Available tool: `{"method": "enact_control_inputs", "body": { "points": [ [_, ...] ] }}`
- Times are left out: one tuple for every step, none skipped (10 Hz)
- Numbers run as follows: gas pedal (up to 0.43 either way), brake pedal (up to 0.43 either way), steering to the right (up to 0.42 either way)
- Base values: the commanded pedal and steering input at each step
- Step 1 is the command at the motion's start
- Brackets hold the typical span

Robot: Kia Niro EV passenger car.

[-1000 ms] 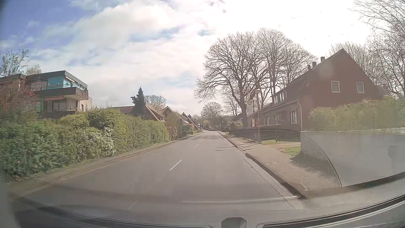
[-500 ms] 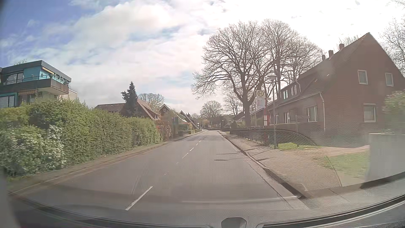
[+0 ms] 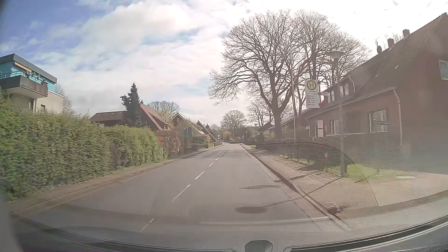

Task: Follow the waypoints while adhering to traffic rules and regulations

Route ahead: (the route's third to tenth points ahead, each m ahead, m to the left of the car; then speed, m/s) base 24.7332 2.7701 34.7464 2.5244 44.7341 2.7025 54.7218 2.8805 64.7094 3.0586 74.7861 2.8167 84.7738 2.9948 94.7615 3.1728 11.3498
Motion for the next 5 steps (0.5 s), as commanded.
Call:
{"method": "enact_control_inputs", "body": {
  "points": [
    [0.189, 0.006, 0.000],
    [0.189, 0.000, 0.000],
    [0.189, 0.000, 0.000],
    [0.189, 0.000, 0.000],
    [0.189, 0.000, 0.000]
  ]
}}
